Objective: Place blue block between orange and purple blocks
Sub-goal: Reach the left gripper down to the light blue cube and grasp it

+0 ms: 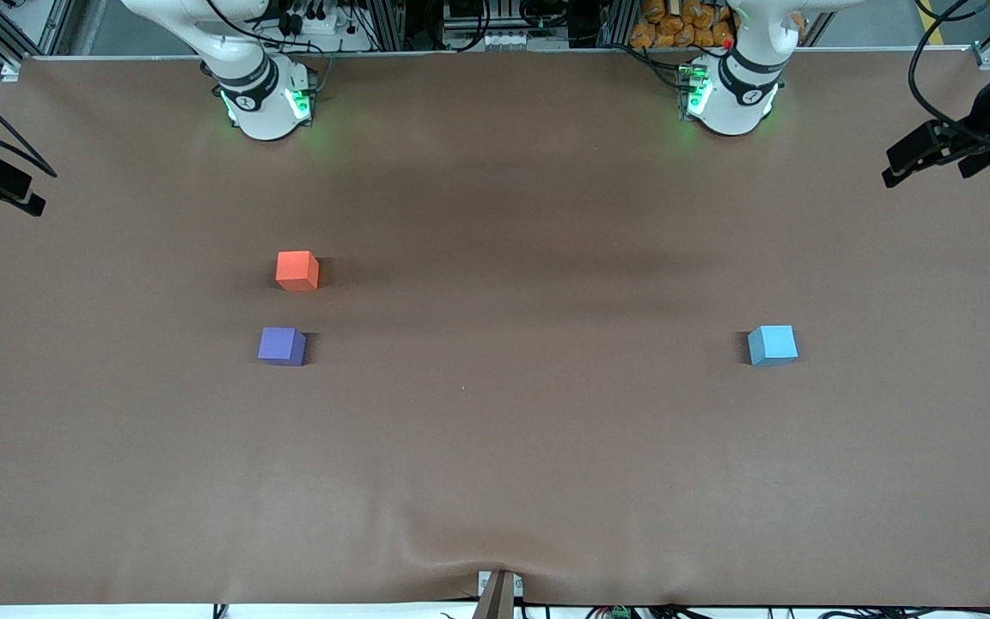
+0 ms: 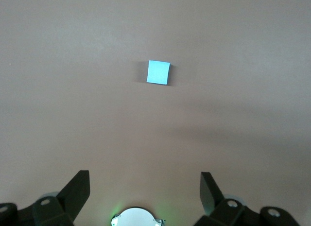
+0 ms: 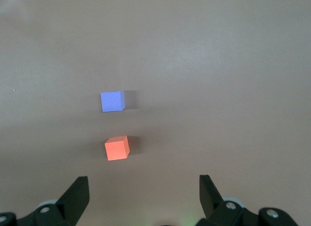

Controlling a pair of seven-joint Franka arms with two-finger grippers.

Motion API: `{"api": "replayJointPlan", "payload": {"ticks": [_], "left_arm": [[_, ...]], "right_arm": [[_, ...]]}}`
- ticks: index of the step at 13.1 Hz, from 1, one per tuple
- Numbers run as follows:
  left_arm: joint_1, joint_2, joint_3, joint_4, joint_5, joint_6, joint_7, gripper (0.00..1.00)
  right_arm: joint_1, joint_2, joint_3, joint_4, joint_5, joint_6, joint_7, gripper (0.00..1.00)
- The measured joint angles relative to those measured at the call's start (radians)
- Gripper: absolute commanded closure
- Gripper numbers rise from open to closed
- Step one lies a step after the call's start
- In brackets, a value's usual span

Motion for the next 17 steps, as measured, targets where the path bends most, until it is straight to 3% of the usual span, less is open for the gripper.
{"api": "replayJointPlan", "payload": {"ticks": [2,6,9,12,17], "left_arm": [[0.034,0.096,0.002,-0.014,0.035,0.040,0.013,0.00],[0.069,0.281,0.001,-0.155,0.049,0.404,0.019,0.00],[0.069,0.306,-0.003,-0.305,0.048,0.657,0.019,0.00],[0.068,0.337,-0.016,-0.402,0.043,0.791,0.019,0.00],[0.068,0.445,-0.039,-0.466,0.043,0.975,0.019,0.00]], "right_arm": [[0.000,0.000,0.000,0.000,0.000,0.000,0.000,0.00],[0.000,0.000,0.000,0.000,0.000,0.000,0.000,0.00],[0.000,0.000,0.000,0.000,0.000,0.000,0.000,0.00],[0.000,0.000,0.000,0.000,0.000,0.000,0.000,0.00],[0.000,0.000,0.000,0.000,0.000,0.000,0.000,0.00]]}}
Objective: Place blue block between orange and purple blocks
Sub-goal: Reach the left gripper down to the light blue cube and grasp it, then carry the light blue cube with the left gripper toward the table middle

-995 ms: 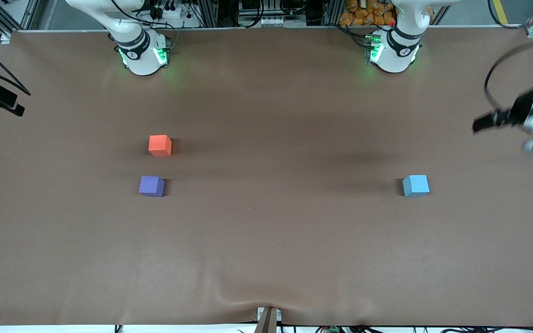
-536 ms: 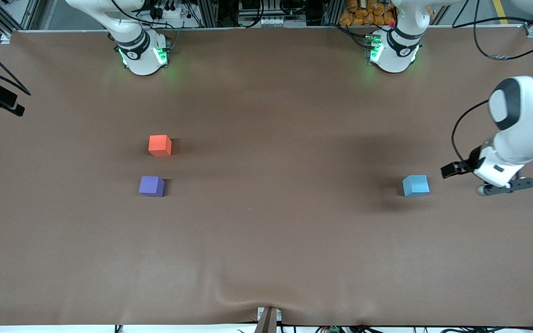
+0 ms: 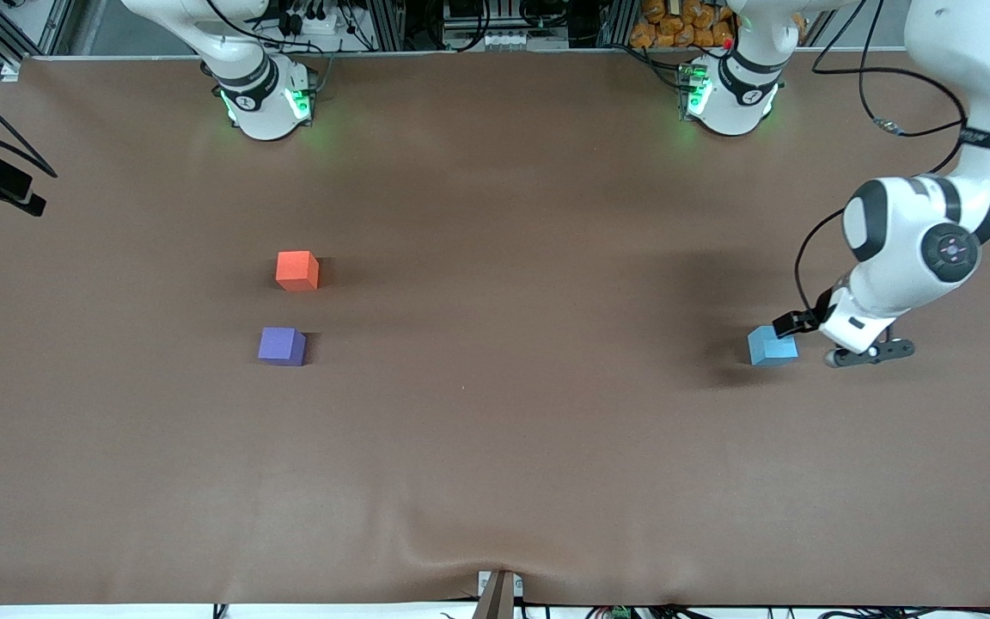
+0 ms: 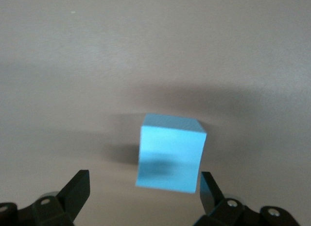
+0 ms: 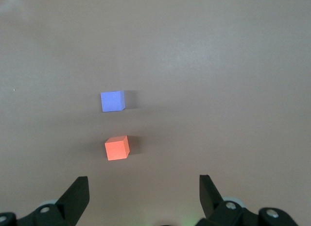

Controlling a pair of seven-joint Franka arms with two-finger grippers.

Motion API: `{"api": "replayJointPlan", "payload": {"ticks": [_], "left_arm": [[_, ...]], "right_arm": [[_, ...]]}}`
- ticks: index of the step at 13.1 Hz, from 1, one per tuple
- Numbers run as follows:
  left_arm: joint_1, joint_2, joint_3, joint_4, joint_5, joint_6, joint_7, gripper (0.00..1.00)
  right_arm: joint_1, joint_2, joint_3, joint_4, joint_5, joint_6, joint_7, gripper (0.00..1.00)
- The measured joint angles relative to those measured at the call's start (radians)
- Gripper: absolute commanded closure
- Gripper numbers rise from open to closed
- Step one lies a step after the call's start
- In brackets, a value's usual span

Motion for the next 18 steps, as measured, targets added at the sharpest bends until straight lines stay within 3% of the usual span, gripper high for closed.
{"api": "replayJointPlan", "payload": {"ticks": [5,8,9,10,13,18], "left_arm": [[0.000,0.076,-0.018,0.000,0.000,0.079,0.000,0.03],[0.000,0.087,-0.018,0.000,0.000,0.079,0.000,0.81],[0.000,0.088,-0.018,0.000,0.000,0.079,0.000,0.96],[0.000,0.089,-0.018,0.000,0.000,0.079,0.001,1.00],[0.006,0.078,-0.062,0.009,0.000,0.058,0.010,1.00],[-0.021,0.016,-0.318,0.140,-0.002,-0.060,-0.076,1.00]], "right_arm": [[0.000,0.000,0.000,0.000,0.000,0.000,0.000,0.00],[0.000,0.000,0.000,0.000,0.000,0.000,0.000,0.00],[0.000,0.000,0.000,0.000,0.000,0.000,0.000,0.00],[0.000,0.000,0.000,0.000,0.000,0.000,0.000,0.00],[0.000,0.000,0.000,0.000,0.000,0.000,0.000,0.00],[0.000,0.000,0.000,0.000,0.000,0.000,0.000,0.00]]}}
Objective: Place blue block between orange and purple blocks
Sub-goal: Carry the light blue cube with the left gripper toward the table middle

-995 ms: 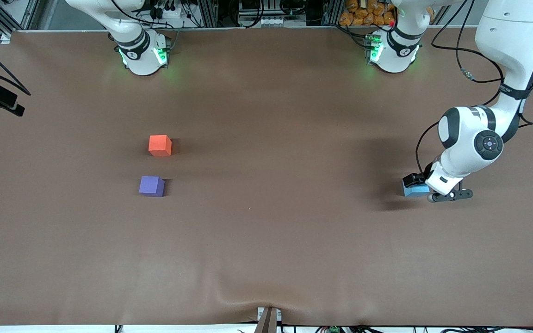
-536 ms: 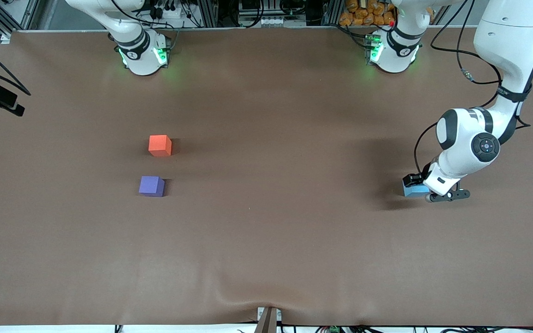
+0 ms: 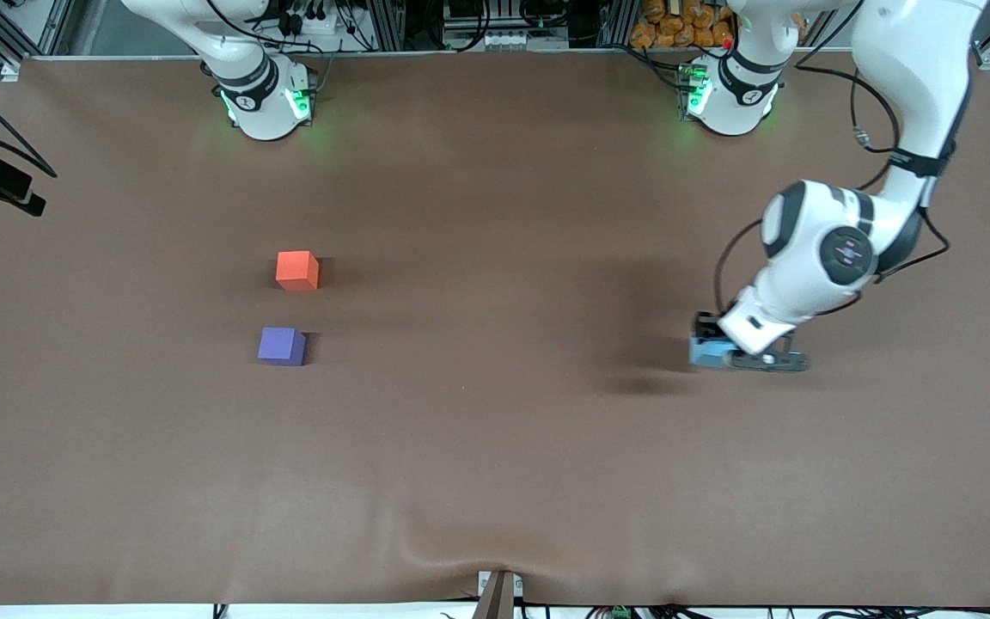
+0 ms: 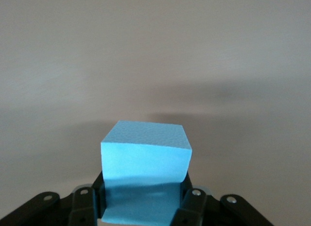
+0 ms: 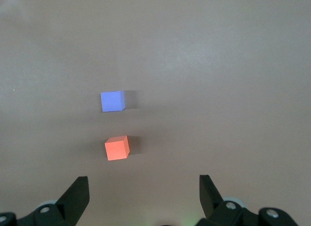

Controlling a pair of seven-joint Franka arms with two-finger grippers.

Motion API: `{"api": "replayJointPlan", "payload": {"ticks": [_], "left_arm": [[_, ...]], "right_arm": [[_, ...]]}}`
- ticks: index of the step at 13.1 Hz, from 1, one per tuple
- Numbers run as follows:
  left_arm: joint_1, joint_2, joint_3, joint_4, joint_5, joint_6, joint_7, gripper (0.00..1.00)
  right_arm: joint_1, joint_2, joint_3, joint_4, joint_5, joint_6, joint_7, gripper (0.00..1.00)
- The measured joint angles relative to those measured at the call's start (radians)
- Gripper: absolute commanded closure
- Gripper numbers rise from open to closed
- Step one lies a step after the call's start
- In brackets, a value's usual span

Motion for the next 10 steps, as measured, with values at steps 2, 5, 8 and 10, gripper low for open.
{"api": "replayJointPlan", "payload": {"ticks": [2,5,8,10], "left_arm": [[-0.089,0.021,-0.042,0.076,0.000,-0.007,-0.057,1.00],[-0.298,0.146,-0.041,0.264,0.000,-0.008,-0.192,1.00],[-0.468,0.315,-0.012,0.472,0.000,-0.009,-0.222,1.00],[-0.550,0.412,0.017,0.577,0.000,-0.008,-0.219,1.00]], "right_arm": [[0.000,0.000,0.000,0.000,0.000,0.000,0.000,0.00],[0.000,0.000,0.000,0.000,0.000,0.000,0.000,0.00],[-0.001,0.007,0.000,-0.001,0.000,0.000,0.000,0.00],[-0.002,0.017,-0.001,-0.002,0.000,-0.001,0.000,0.00]]}}
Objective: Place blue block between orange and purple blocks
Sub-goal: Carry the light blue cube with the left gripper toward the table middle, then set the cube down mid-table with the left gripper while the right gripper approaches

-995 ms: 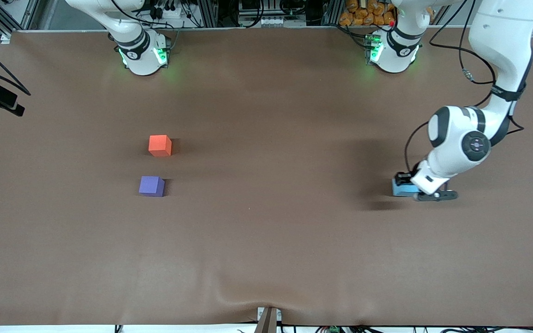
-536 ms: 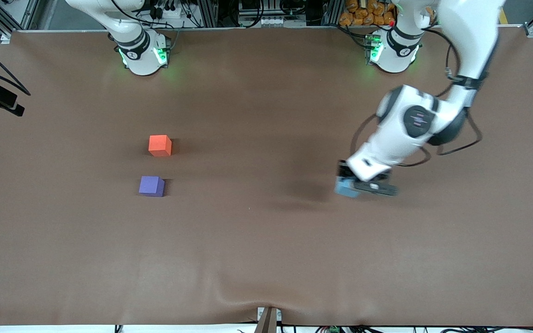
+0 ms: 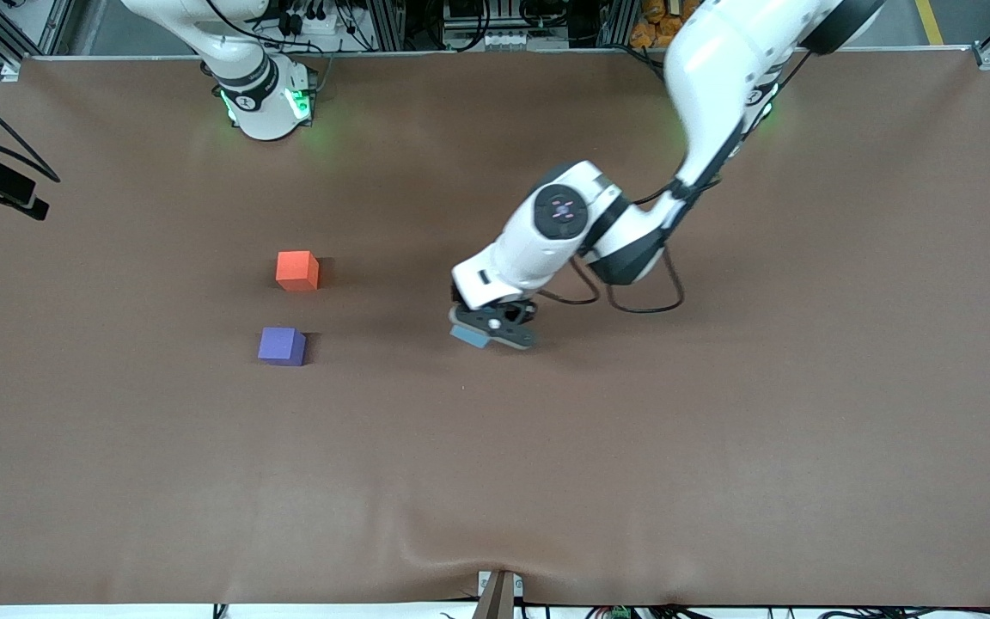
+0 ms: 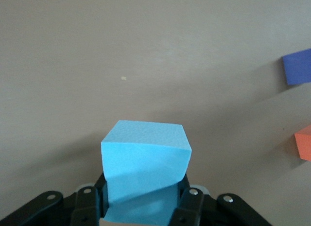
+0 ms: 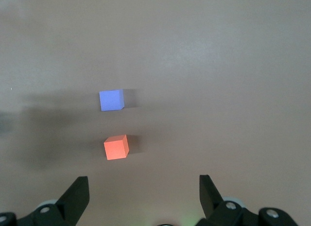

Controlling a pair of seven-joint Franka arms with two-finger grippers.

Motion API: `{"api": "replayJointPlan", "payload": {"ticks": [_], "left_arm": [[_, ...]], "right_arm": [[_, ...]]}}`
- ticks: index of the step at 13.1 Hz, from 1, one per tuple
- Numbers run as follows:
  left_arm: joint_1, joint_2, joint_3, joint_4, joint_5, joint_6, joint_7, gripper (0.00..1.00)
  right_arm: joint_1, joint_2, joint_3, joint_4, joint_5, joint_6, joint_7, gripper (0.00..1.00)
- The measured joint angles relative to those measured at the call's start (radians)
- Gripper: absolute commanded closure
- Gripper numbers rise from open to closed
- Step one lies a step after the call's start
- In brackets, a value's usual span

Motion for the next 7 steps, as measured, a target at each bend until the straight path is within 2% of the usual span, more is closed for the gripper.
{"api": "replayJointPlan", "payload": {"ticks": [2,5,6,7], "left_arm": [[-0.088,0.075,0.047,0.072,0.000,0.023,0.006,1.00],[-0.232,0.149,0.151,0.109,0.000,0.160,0.005,1.00],[-0.270,0.175,0.177,0.116,0.000,0.197,-0.001,0.54],[-0.294,0.199,0.192,0.124,0.000,0.219,-0.011,0.01]], "right_arm": [[0.000,0.020,0.000,-0.001,0.000,-0.003,0.000,0.00],[0.000,0.055,0.001,-0.001,0.000,-0.019,0.000,0.00],[0.000,0.065,0.002,-0.001,0.000,-0.022,0.000,0.00],[0.000,0.076,0.003,-0.001,0.002,-0.027,0.000,0.00]]}}
